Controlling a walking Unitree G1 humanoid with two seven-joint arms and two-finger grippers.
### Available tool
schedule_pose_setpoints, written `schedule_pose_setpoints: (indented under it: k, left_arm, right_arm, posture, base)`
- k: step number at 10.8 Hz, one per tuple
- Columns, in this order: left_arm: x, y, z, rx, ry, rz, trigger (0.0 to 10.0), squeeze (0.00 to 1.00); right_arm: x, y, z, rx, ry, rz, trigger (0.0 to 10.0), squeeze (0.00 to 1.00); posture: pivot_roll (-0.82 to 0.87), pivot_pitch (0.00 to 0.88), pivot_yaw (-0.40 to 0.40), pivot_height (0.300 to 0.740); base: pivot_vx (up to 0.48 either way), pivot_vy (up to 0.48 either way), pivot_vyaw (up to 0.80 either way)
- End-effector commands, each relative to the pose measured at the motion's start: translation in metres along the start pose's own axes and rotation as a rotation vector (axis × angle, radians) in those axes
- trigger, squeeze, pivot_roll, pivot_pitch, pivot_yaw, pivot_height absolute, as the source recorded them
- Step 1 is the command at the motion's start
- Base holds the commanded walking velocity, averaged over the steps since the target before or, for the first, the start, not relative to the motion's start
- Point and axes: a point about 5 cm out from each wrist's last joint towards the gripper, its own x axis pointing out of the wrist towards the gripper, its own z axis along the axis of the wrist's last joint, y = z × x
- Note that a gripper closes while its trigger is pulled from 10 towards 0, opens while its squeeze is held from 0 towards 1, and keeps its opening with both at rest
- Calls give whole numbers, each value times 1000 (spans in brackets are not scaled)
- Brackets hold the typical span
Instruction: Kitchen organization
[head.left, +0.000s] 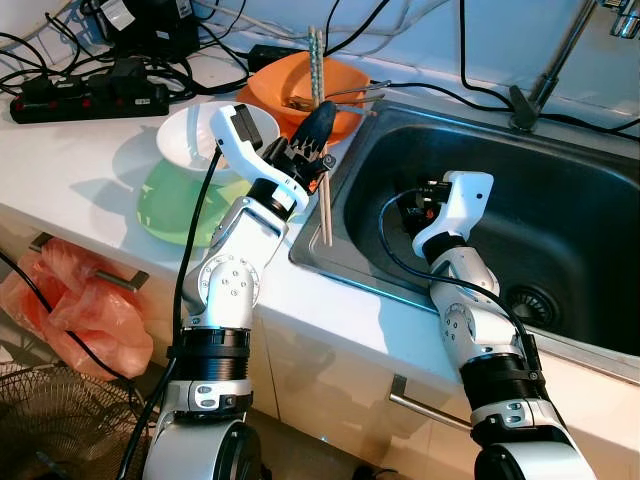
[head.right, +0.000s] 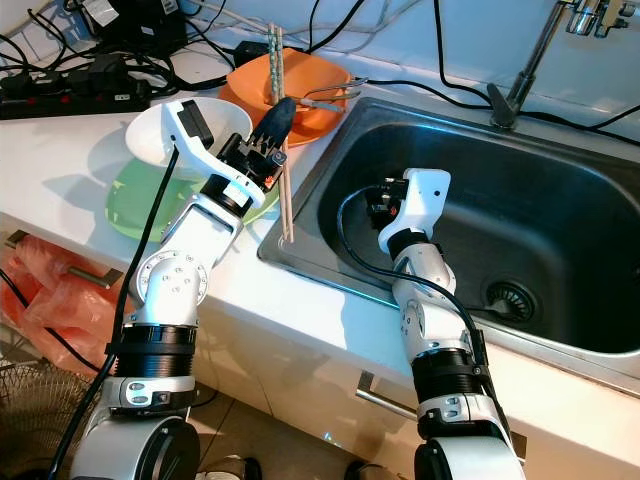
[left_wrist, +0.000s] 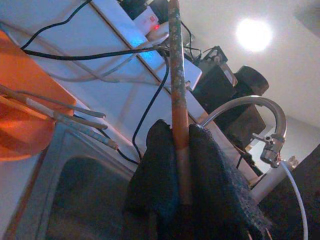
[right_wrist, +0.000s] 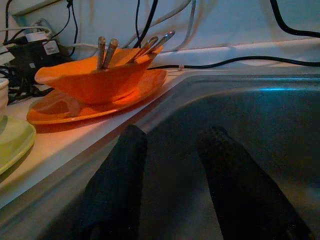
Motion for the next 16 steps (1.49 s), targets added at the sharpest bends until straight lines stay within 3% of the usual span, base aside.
schedule_pose_setpoints:
  k: [1,3,6,8,12,16]
  left_arm:
    - [0,1,-5,-60,-40,21,10000,0]
    - [1,10,4,-72,-131,97,10000,0]
    - [4,4,-10,-58,-86,116,10000,0]
    - [14,-4,-12,251,-2,141,10000,0]
    - [16,1,-13,359,-51,204,10000,0]
    - [29,-10,-28,600,47,153,10000,0]
  right_arm:
    - [-4,-2,-8,14,42,-5,10000,0]
    - [-4,-4,-8,14,42,-12,10000,0]
    - [-4,-2,-9,17,44,-13,10000,0]
    - [-4,-2,-10,19,43,-17,10000,0]
    - [-4,-3,-9,21,37,-27,10000,0]
    - [-4,-4,-9,19,36,-39,10000,0]
  posture:
    - [42,104,-10,740]
    - [43,106,-10,740]
    - [43,107,-8,740]
    - [46,107,-6,740]
    - [45,106,-3,740]
    - [37,107,5,740]
  base:
    - [0,0,0]
    - [0,0,0]
    - [0,0,0]
    - [0,0,0]
    - [0,0,0]
    - [0,0,0]
